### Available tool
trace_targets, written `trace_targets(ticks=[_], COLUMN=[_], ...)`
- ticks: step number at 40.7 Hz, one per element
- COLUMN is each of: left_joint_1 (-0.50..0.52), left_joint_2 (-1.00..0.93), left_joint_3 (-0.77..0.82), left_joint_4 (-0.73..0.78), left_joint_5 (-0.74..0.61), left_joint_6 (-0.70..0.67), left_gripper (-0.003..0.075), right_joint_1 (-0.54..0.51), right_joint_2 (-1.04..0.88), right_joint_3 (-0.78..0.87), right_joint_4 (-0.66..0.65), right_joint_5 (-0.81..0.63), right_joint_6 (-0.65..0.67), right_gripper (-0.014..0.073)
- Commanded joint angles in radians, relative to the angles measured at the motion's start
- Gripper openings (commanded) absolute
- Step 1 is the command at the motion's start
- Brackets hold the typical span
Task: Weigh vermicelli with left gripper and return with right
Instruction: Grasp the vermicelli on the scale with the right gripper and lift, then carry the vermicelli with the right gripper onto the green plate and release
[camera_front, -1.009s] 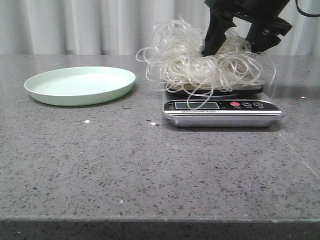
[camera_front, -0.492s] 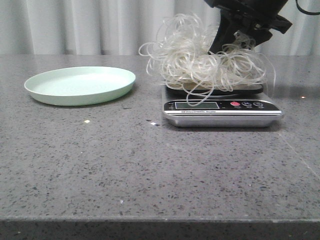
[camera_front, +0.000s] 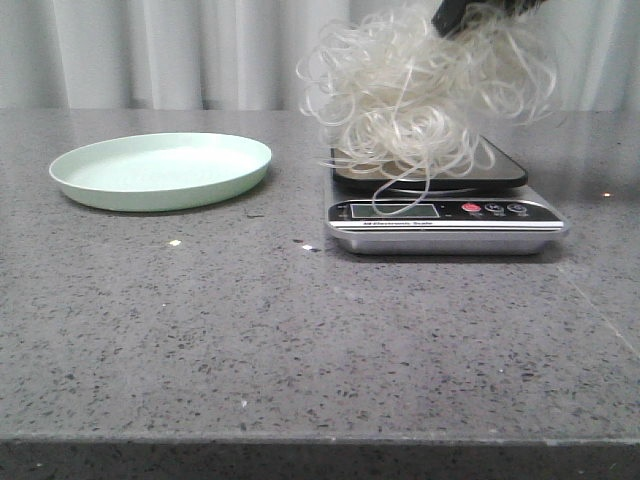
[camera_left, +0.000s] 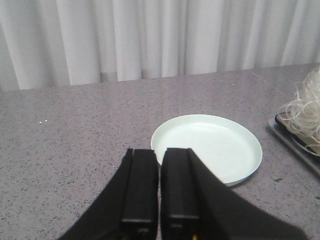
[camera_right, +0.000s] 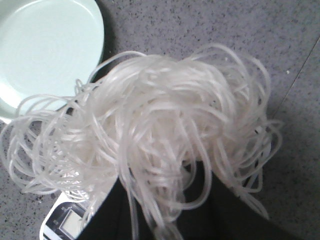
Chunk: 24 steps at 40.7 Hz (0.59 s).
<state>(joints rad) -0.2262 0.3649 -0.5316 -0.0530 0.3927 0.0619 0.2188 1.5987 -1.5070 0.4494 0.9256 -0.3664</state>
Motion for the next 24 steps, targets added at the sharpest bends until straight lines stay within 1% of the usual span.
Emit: trace_targets(ticks=[1, 7, 10, 17, 24], left_joint_1=[0.003, 0.003, 0.003, 0.003, 0.003], left_joint_2=[0.009, 0.009, 0.009, 0.009, 0.009], left_joint_3=[-0.027, -0.027, -0.027, -0.027, -0.027], left_joint_4=[-0.001, -0.001, -0.001, -0.001, -0.001], left_joint_5=[-0.082, -0.082, -0.082, -0.085, -0.085], left_joint_6=[-0.011, -0.011, -0.011, -0.011, -0.011], left_gripper=[0.0136, 0.0136, 0.0136, 0.0136, 0.0136], right_joint_1=[-0.002, 0.002, 0.023, 0.125, 0.216], right_joint_2=[-0.071, -0.069, -0.058, 0.016, 0.138], right_joint_3=[-0.064, -0.177, -0.248, -0.434, -0.563], right_joint_4=[0.048, 0.112, 0.135, 0.136, 0.136], right_joint_5=[-0.055, -0.038, -0.041, -0.042, -0.043], right_joint_6=[-0.010, -0.010, -0.011, -0.019, -0.019], right_gripper=[0.0158, 0.0158, 0.0158, 0.0151, 0.0151])
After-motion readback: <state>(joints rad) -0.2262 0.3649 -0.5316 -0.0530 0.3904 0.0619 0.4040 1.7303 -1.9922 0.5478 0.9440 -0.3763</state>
